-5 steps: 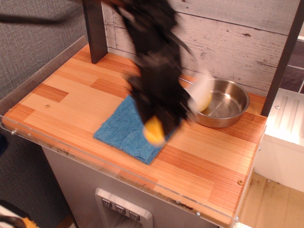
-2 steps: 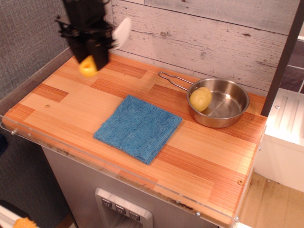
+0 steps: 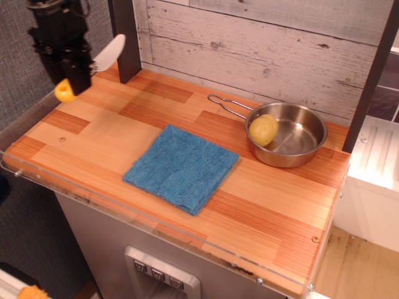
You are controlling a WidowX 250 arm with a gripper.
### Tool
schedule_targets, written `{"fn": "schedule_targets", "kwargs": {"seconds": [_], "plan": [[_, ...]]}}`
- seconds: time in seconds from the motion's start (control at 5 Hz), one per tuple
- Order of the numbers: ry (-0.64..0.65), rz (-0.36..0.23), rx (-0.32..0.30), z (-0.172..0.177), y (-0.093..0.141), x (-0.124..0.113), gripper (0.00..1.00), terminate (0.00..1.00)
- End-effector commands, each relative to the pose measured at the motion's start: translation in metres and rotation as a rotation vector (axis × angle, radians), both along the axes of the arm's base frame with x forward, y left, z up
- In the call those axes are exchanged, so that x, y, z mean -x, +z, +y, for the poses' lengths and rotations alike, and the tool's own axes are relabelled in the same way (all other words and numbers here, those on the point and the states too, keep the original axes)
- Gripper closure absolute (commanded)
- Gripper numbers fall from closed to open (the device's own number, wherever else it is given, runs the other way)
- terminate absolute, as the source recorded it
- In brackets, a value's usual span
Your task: Put the knife on the far left side of the table.
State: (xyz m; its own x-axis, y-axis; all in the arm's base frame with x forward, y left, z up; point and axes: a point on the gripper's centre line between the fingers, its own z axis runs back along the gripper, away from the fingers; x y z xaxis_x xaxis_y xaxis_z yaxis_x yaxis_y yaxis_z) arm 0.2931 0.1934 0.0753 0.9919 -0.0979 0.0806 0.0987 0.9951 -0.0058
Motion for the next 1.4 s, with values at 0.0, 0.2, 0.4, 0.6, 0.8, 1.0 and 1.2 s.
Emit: {"fn": "schedule_targets", "kwargs": {"seconds": [0.0,0.2,0.4,0.6,0.8,1.0,1.2], "plan": [[0.038,0.019,-0.001,0.022,-0.005,0.029,1.00,0.00],[0.034,0.046,0.018,0.023,-0.016,0.035,1.00,0.00],[0.026,0.101,0.040,0.024,-0.037,0.040,1.00,0.00],[0.019,0.139,0.033,0.023,-0.048,0.042,1.00,0.00],[0.019,0.171,0.024,0.022,-0.057,0.044,1.00,0.00],[-0.006,0.172,0.001,0.017,-0.054,0.044,0.00,0.00],[0.030,0.121,0.008,0.012,-0.043,0.045,0.00,0.00]]}}
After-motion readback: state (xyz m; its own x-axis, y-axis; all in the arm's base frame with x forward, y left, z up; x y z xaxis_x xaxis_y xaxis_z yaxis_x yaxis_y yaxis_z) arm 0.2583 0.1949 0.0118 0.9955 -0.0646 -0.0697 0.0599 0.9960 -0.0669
